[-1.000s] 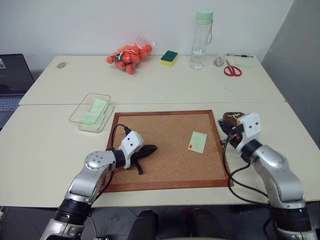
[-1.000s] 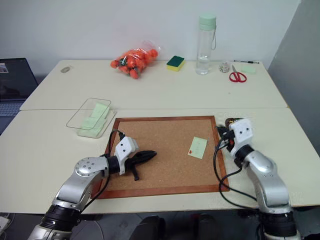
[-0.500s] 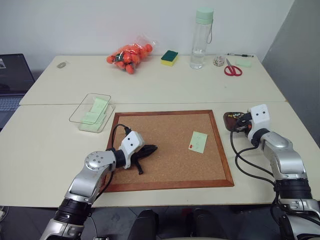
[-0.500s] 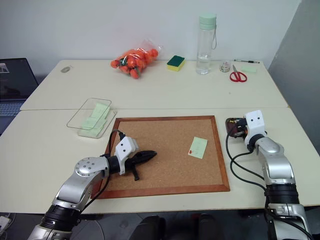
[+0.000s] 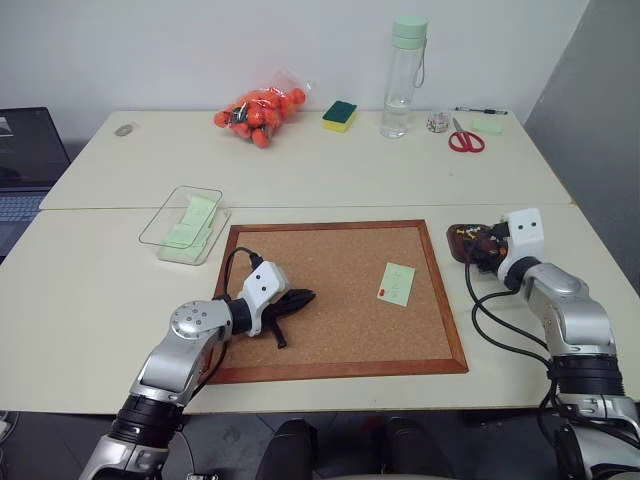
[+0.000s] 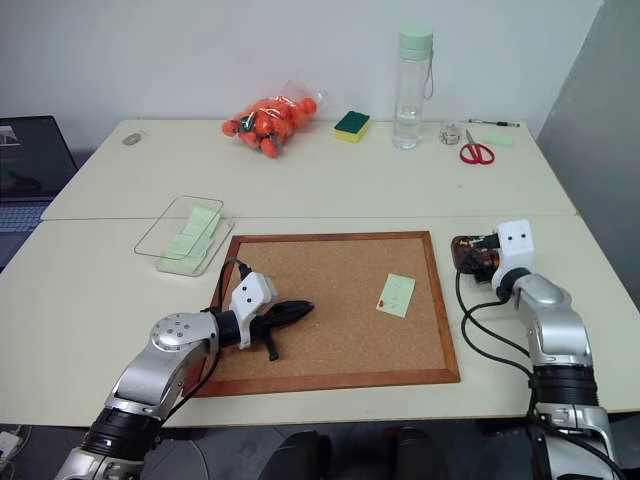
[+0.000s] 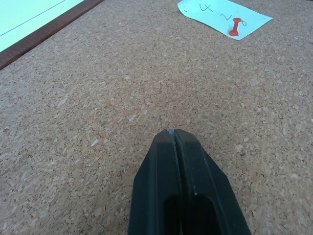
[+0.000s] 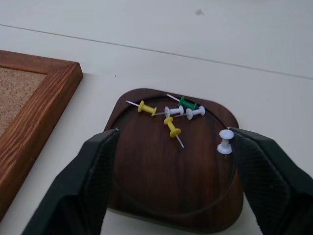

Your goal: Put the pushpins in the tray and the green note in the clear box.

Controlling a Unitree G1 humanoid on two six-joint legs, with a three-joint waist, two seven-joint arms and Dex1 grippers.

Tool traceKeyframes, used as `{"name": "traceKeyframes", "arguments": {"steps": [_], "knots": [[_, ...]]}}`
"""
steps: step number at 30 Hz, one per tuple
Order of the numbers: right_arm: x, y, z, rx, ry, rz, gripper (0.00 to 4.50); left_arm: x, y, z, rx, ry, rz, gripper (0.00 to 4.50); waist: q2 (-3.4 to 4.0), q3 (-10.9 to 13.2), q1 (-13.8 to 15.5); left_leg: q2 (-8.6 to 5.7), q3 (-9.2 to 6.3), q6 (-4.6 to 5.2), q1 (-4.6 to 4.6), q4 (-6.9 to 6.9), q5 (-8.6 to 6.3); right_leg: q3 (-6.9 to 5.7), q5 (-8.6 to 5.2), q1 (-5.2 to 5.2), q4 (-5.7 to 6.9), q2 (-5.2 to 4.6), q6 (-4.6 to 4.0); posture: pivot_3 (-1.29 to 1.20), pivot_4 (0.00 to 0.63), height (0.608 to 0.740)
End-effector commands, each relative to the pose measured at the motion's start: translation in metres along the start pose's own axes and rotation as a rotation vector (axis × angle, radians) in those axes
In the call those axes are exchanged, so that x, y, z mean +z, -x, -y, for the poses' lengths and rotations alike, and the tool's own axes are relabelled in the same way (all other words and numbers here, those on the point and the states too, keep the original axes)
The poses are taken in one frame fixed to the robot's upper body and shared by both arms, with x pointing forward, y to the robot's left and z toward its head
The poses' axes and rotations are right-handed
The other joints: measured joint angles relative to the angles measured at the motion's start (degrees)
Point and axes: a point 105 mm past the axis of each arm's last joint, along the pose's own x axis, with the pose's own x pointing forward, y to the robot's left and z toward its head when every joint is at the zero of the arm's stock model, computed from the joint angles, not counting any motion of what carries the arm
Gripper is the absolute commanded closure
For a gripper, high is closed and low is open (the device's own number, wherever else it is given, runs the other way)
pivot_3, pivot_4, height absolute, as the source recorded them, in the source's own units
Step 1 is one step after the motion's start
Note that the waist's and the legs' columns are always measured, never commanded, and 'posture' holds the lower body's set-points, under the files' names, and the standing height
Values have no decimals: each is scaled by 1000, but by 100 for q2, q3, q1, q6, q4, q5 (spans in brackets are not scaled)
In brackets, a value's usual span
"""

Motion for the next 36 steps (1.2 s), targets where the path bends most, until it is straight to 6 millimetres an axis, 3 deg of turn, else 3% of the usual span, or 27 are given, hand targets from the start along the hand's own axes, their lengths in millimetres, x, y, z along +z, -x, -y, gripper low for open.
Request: {"name": "traceKeyframes", "arguments": {"steps": [1, 8, 14, 16, 19, 23, 31, 36], "knots": [[10, 3, -1, 24, -7, 25, 31, -16, 2, 0, -3, 21, -70, 4500, 0, 0, 0, 0, 0, 0, 0, 0, 0, 0, 0, 0, 0, 0, 0, 0, 150, 740], [7, 3, -2, 29, -1, 6, 31, -16, 2, 1, -4, 19, -70, 4500, 0, 0, 0, 0, 0, 0, 0, 0, 0, 0, 0, 0, 0, 0, 0, 0, 150, 740], [31, 20, -7, 70, 37, 122, 31, -15, 3, 0, 4, 14, -69, 4500, 1, 1, 1, 0, 0, 0, -1, -1, 0, 0, 0, -1, 0, 0, 1, 0, 150, 740], [36, 34, -19, 147, 54, 144, 31, -15, 4, -1, 9, 13, -69, 4500, 3, 2, 2, 1, -2, 0, -6, -2, 0, -1, -1, -6, -1, 0, 1, 0, 150, 740], [41, 65, -57, 362, 36, 194, 31, -15, 5, -1, 10, 14, -69, 4500, 3, 2, 6, 2, -7, 0, -10, -3, 0, -5, -2, -6, -5, 0, 3, 0, 150, 740], [33, 90, -95, 523, 29, 190, 31, -16, 4, 0, 3, 17, -71, 4500, 4, 3, -3, 6, -13, 0, -9, -2, 0, -9, -16, -4, -4, 0, 27, 0, 150, 740], [15, 81, -149, 588, 69, 289, 31, -15, 1, 1, -8, 19, -69, 4500, 2, 4, 2, 6, -11, -1, -5, 0, 0, -6, -18, -4, -10, 2, 31, 0, 150, 740], [2, 68, -159, 605, 52, 269, 31, -15, 2, 1, -6, 20, -70, 4500, 1, 5, 6, 4, -11, -1, -6, 0, 0, -6, -18, -2, -15, 1, 31, 0, 150, 740]]}}
